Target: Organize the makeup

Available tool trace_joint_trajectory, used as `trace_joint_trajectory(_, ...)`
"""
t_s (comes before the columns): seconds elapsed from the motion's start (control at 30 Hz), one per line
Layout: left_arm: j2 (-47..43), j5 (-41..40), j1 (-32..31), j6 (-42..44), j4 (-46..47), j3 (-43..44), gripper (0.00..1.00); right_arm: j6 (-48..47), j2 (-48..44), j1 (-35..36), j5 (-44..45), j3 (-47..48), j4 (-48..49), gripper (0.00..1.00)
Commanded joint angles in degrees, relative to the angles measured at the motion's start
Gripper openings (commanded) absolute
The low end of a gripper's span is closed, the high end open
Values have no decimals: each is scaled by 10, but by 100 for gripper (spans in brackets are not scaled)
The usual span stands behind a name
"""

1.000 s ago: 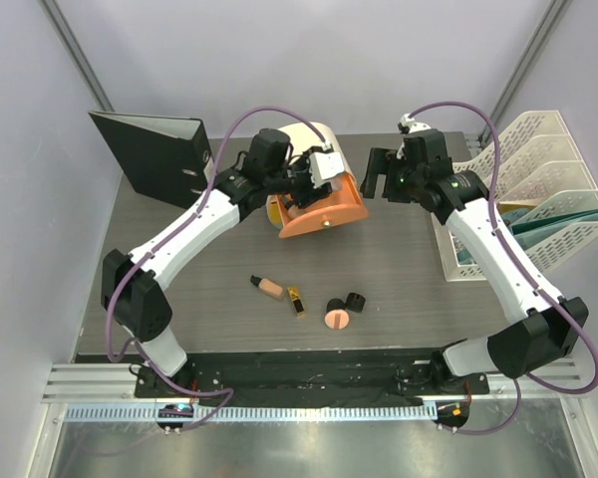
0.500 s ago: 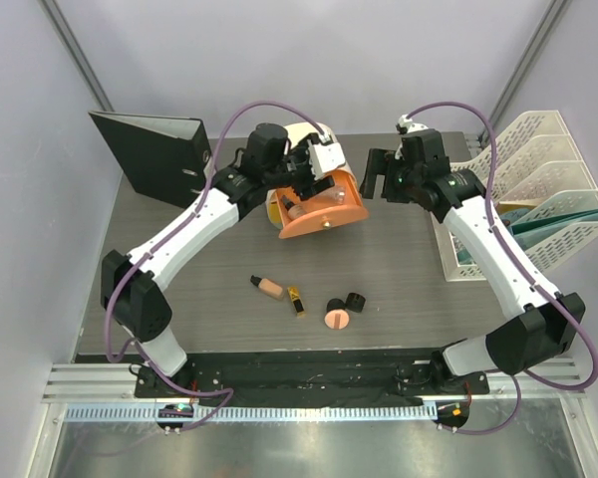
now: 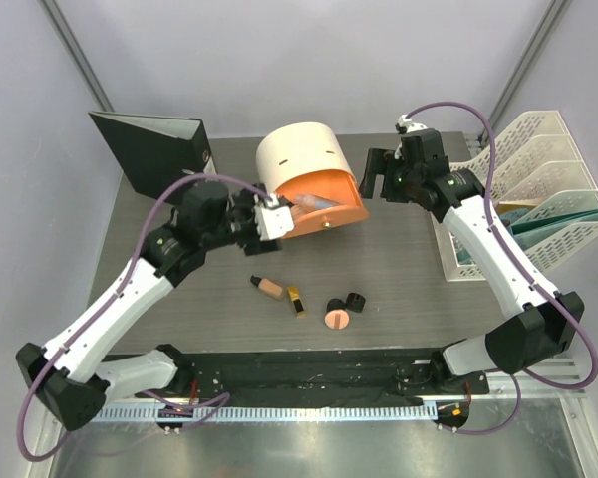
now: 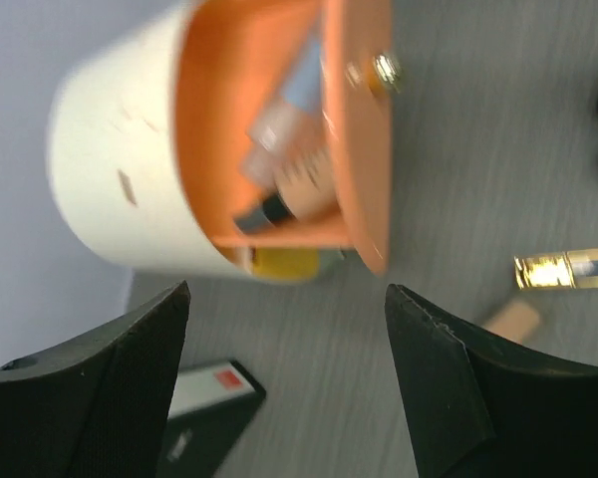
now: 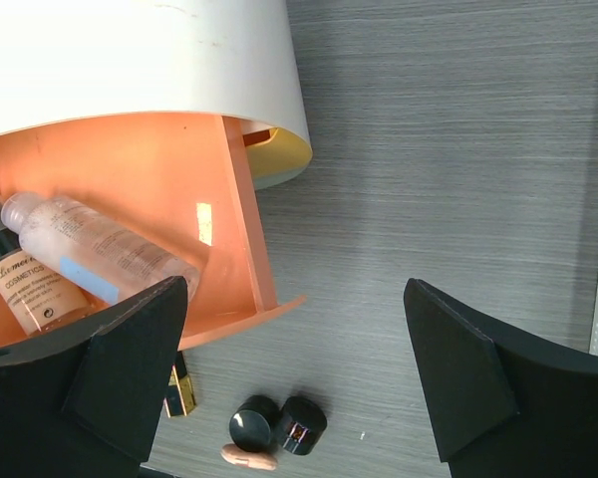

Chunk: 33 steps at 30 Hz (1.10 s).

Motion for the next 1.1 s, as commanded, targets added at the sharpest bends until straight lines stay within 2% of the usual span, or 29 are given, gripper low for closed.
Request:
trace_joint_trajectory(0.0,-22,-56,7,78,-159,-86,79,-9,-1,-3,-8,7,22,95)
trace_joint_trajectory(0.1,-31,-40,7,108,-197,-144,77,-14,3,-3,-14,13,22,95)
trace_joint_trajectory(0.17,-37,-34,7,104,-182,-186,78,-16,7,-3,-13,17,22,95)
trace_joint_trajectory(0.4,-20,28,7,18,3,-266,80,-20,11,-5,-13,23,22,95)
trace_joint_trajectory(0.6,44,60,7,6,85,-263,81,-13,3,-4,-13,14,22,95)
trace_joint_trajectory(0.83,124,95,7,16,103,-246,80,-12,-11,-5,-13,2,20,95)
trace_joint_trajectory(1.07,159,117,5,6,131,-250,78,-11,-18,-7,-9,-3,17,95)
